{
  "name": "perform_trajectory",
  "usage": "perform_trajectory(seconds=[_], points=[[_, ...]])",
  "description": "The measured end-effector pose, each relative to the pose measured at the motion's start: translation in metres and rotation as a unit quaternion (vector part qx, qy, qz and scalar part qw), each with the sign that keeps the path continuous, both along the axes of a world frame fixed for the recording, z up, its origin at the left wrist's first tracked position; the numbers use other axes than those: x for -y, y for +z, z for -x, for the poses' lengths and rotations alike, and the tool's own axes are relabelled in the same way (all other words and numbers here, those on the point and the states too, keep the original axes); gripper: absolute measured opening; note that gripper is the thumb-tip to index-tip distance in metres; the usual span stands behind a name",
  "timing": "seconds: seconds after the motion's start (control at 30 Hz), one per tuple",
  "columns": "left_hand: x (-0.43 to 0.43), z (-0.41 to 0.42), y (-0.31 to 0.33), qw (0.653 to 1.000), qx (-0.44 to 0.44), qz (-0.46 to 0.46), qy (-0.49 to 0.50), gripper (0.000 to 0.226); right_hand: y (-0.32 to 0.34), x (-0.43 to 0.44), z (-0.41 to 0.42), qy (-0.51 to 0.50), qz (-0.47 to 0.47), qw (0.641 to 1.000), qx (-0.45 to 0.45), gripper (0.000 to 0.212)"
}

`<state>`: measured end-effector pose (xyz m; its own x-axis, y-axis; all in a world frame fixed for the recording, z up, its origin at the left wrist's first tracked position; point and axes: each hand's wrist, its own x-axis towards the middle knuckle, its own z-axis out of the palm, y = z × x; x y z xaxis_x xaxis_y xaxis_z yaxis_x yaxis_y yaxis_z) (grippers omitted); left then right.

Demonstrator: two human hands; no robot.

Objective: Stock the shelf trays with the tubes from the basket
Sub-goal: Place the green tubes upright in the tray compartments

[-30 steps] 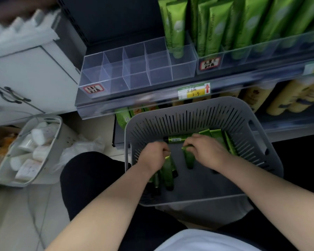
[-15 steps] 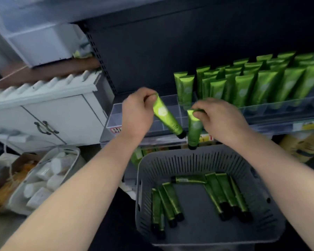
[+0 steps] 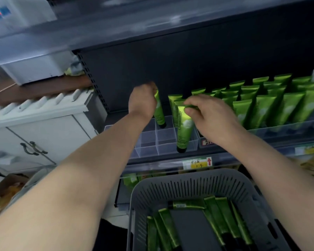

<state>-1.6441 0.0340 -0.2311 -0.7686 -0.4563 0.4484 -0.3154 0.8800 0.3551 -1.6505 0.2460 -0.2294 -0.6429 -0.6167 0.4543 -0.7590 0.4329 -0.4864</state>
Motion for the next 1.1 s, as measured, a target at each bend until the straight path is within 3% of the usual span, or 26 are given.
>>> perform_trajectory(seconds=[0.2, 0.57, 0.7, 1.1], points=[[0.008, 0.019, -0.02, 0.996, 0.065, 0.034, -0.059, 0.02, 0.005, 0.004, 0.011, 0.005, 0.017, 1.0, -0.016, 0.022], [0.022, -0.017, -0.021, 0.997, 0.031, 0.007, -0.068, 0.044, 0.027, 0.055, 0.018, -0.018, 0.052, 0.995, -0.088, 0.02], [0.025, -0.035, -0.028, 0.997, 0.023, -0.004, -0.074, 0.037, 0.021, 0.081, 0.026, -0.039, -0.023, 0.991, -0.125, 0.022], [0.02, -0.061, -0.038, 0.996, -0.009, -0.007, -0.085, 0.036, -0.007, 0.107, 0.032, -0.057, -0.209, 0.973, -0.083, 0.031]])
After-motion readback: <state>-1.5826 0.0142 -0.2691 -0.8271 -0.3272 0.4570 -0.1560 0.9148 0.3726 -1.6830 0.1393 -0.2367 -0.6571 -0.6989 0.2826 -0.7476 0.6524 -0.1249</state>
